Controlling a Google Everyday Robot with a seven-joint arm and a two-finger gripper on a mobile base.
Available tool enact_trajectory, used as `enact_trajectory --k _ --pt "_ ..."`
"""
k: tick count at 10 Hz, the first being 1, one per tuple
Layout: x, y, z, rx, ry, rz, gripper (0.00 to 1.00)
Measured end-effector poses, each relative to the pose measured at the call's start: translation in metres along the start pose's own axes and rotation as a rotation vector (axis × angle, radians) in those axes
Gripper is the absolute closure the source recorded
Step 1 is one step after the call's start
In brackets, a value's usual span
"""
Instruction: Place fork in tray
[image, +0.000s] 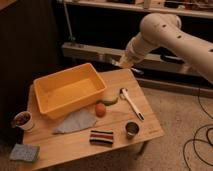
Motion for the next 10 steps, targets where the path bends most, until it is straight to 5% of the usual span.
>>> enact_trajectory --k 2,4,7,10 --pt "-0.060 0.007 -0.012 -0.017 -0.118 -0.065 0.88" --pt "-0.102 0.009 -0.010 -0.033 -0.189 -0.114 0.88" --pt "-0.153 0.015 0.024 -0.065 -0.276 -0.170 0.88" --pt "-0.205 0.045 0.093 -0.119 -0.324 -0.240 0.88"
